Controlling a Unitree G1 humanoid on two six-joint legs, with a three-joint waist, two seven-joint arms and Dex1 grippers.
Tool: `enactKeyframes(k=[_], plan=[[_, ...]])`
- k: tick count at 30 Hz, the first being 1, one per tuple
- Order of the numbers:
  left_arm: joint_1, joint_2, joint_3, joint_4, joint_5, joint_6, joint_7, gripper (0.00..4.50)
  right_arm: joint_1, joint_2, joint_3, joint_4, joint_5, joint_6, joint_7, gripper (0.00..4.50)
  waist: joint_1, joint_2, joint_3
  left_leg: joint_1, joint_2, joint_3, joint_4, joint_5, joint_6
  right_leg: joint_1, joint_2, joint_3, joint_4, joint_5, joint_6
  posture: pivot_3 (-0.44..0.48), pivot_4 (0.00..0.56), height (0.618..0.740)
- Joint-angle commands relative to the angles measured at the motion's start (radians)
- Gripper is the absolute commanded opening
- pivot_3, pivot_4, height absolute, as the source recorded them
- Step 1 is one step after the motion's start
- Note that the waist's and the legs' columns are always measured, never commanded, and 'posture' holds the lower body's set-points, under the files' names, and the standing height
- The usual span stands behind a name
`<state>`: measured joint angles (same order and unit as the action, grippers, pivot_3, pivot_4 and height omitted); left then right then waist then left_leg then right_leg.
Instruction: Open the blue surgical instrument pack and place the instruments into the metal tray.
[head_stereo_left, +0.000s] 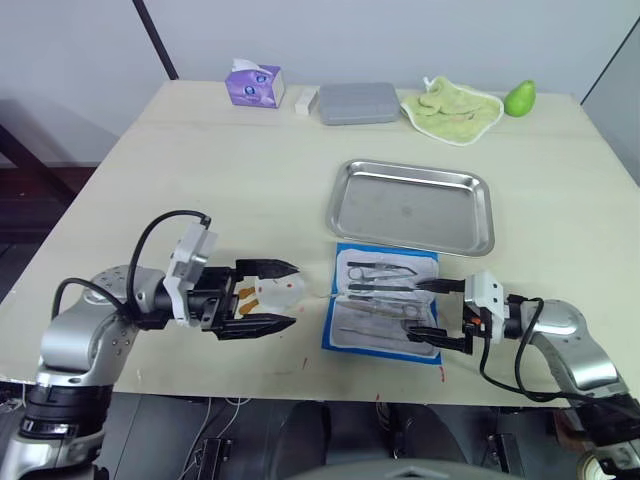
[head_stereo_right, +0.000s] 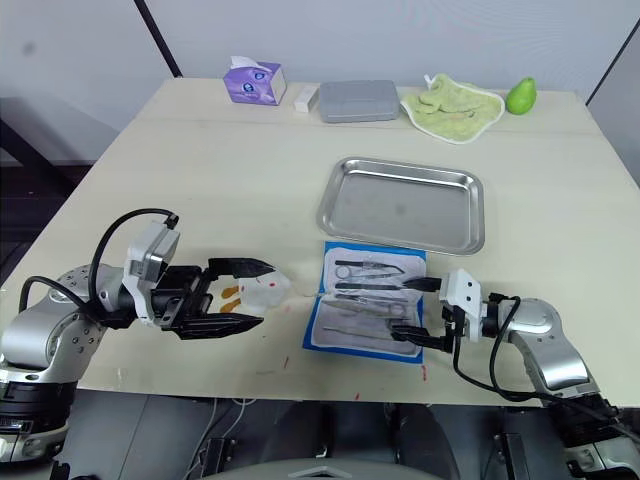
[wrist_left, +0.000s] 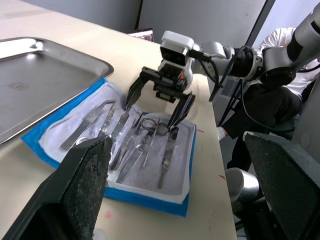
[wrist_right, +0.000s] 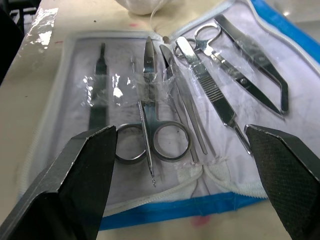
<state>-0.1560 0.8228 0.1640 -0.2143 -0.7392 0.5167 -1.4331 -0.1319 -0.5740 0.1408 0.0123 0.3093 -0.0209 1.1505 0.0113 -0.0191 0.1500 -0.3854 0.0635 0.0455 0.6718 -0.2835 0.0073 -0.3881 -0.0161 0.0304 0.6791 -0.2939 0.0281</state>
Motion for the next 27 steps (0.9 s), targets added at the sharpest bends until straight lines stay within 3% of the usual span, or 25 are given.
enactKeyframes(k=[1,19,27], plan=[[-0.011,0.011,0.011,0.015,-0.005,-0.014,-0.016,4.50,-0.006,0.016,-0.015,0.034,0.006,-0.080,0.023,4.46,0.000,0.000,0.000,0.000,0.000,0.000,0.000,0.000,0.000,0.000,0.000,0.000,0.000,0.000,0.000,0.000,0.150,0.740],[-0.001,-0.001,-0.028,0.122,0.067,-0.137,-0.081,4.50,-0.052,0.053,0.042,0.323,-0.089,-0.232,0.057,4.46,-0.003,-0.002,-0.001,0.003,0.001,0.002,0.000,0.000,0.000,0.002,0.000,0.001,0.001,0.000,0.000,0.000,0.150,0.740],[-0.078,-0.034,-0.066,0.133,0.110,-0.120,0.014,4.50,-0.052,0.058,0.051,0.370,-0.093,-0.248,0.071,4.46,-0.003,-0.009,-0.006,0.007,0.001,0.001,-0.001,0.000,0.000,0.007,0.000,0.000,0.000,0.000,0.000,0.000,0.150,0.740]])
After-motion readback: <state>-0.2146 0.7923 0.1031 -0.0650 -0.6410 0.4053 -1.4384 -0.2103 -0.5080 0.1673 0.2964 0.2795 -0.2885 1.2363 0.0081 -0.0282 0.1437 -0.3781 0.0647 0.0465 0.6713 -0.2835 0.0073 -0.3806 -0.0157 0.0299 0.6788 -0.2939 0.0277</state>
